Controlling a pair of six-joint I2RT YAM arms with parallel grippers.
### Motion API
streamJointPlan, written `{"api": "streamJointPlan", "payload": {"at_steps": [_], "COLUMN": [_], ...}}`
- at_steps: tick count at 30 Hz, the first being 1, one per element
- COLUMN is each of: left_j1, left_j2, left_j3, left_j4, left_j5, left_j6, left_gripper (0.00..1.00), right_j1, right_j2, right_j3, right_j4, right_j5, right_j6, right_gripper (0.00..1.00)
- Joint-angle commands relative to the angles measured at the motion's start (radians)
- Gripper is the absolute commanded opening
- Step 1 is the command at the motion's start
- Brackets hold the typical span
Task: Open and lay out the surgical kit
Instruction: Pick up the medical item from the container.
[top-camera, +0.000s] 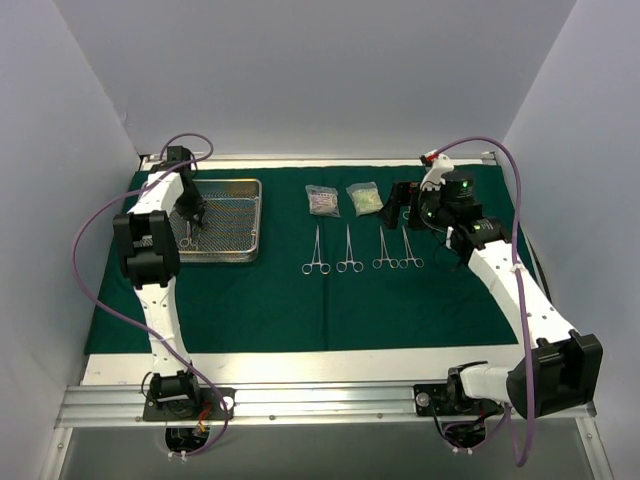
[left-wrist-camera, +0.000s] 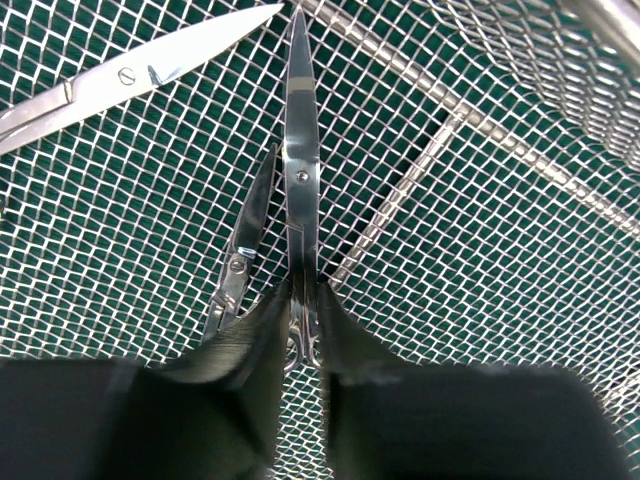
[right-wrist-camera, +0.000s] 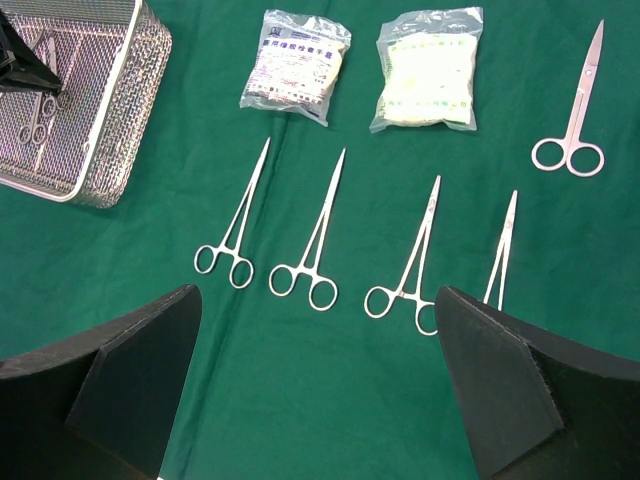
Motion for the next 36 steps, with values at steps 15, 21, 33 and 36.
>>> {"api": "streamJointPlan", "payload": {"at_steps": [15,21,33,36], "left_j1": [-0.012,-0.016,-0.067,-0.119], "left_j2": [-0.094,-0.153,-0.288,-0.337], "left_j3": [0.039,0.018,-0.068,-0.102], "left_j4": [-0.034,-0.027,-0.039,-0.036], "left_j5": [0.035,0.029,0.048,0.055], "left_j6": [0.066,0.069,0.020,-0.007], "left_gripper": [0.02,0.02,0.02,0.02], "right_j1": [0.036,0.065,0.190,0.232], "right_j2": [-0.044,-0.030,0.073,0.136], "right_j3": [0.001,0.001,0.004,0.007], "right_j4": [0.011,0.044,0.242,0.339], "right_j5": [0.016,0.004,-0.068,-0.093], "right_j6": [0.013,0.036,0.158,0.204], "right_gripper": [0.97,0.97,0.97,0.98]}}
